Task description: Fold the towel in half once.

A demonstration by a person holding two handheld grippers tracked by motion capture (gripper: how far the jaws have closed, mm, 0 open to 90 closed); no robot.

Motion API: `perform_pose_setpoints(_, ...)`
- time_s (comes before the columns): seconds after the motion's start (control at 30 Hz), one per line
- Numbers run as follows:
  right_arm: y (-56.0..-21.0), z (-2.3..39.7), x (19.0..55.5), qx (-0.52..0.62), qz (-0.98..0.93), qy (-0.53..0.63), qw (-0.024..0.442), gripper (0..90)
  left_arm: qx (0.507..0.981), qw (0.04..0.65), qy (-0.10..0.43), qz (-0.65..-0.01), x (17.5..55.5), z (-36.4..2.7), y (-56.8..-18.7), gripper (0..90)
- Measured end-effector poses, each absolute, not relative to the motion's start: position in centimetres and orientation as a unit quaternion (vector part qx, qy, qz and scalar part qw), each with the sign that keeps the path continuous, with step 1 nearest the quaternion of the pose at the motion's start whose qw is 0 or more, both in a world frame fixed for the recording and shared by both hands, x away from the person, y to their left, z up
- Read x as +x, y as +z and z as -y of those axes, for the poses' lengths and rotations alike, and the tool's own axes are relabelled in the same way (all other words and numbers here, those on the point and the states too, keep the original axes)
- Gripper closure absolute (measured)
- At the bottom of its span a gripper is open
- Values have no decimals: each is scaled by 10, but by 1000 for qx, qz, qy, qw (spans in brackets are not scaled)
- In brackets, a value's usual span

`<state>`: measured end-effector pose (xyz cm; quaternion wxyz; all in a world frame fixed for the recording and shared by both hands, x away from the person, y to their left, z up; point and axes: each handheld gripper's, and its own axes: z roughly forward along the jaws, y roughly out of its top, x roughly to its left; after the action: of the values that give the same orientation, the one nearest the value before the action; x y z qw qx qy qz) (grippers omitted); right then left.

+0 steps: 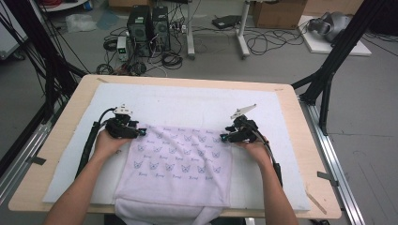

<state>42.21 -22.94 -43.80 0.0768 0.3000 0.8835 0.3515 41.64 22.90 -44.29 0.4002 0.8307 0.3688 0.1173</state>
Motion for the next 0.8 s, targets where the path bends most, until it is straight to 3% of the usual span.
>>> perform_pose_setpoints(0.03, -438, 230, 421, 290, -883, 363, 65, 792, 838, 396, 120, -357, 415, -228, -442, 786)
perform_pose_setpoints(0.2, -435, 226, 423, 282, -888, 356, 66, 854, 831, 396, 146, -361, 418, -228, -434, 851)
perform_pose_setpoints(0.33, -410, 226, 430, 287, -882, 360, 97, 859, 825, 397, 169, -365, 427, -229, -411, 855)
perform_pose_setpoints(0.67, -309, 227, 459, 276, -860, 383, 194, 857, 794, 432, 257, -343, 457, -227, -303, 852)
perform_pose_setpoints(0.7, -304, 226, 462, 279, -859, 381, 197, 830, 792, 431, 260, -345, 459, -227, -302, 838)
perform_pose_setpoints(0.73, -303, 225, 467, 288, -856, 380, 202, 724, 792, 422, 264, -354, 461, -227, -304, 776)
perform_pose_setpoints(0.77, -306, 225, 470, 296, -851, 380, 210, 655, 793, 413, 259, -365, 463, -228, -308, 662)
perform_pose_setpoints(0.8, -310, 225, 473, 304, -850, 383, 199, 648, 795, 414, 246, -369, 464, -231, -313, 621)
